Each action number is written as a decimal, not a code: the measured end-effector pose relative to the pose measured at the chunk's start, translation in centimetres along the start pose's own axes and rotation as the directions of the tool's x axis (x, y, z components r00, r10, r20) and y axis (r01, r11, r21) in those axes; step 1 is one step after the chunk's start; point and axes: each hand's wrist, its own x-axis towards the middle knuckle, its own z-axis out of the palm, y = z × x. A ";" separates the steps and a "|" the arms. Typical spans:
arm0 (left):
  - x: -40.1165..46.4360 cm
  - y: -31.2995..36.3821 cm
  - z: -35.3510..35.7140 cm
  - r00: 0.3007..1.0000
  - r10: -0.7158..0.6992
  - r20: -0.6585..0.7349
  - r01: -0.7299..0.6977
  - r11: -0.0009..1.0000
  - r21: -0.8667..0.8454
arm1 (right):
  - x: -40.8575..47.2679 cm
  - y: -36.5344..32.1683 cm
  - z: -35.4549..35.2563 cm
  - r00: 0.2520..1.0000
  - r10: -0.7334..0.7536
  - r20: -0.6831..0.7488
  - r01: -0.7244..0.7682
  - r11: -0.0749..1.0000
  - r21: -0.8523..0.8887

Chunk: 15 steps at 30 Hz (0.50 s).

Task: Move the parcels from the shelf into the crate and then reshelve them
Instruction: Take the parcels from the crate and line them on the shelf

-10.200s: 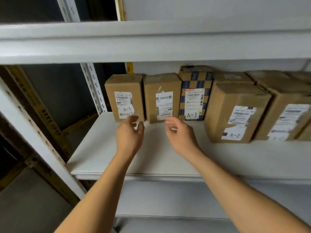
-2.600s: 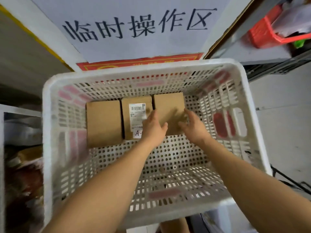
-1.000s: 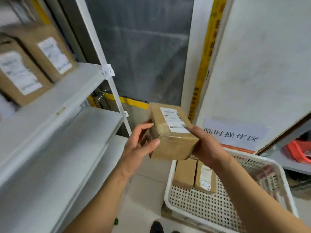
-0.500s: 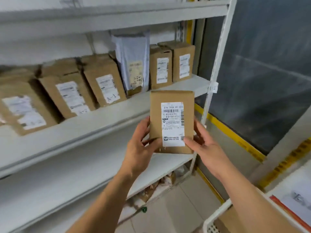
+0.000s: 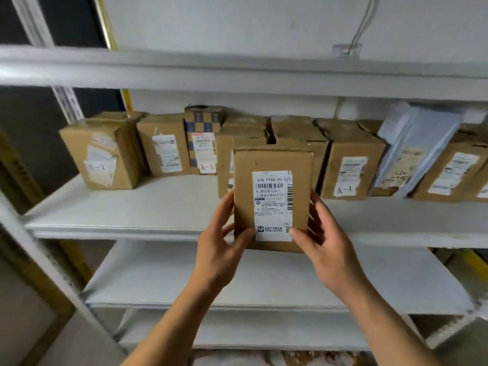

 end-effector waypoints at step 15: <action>10.0 -7.8 -21.2 0.972 -0.103 -0.212 0.169 0.930 0.325 | 15.5 1.5 24.6 0.984 -0.001 0.176 0.007 0.999 -0.035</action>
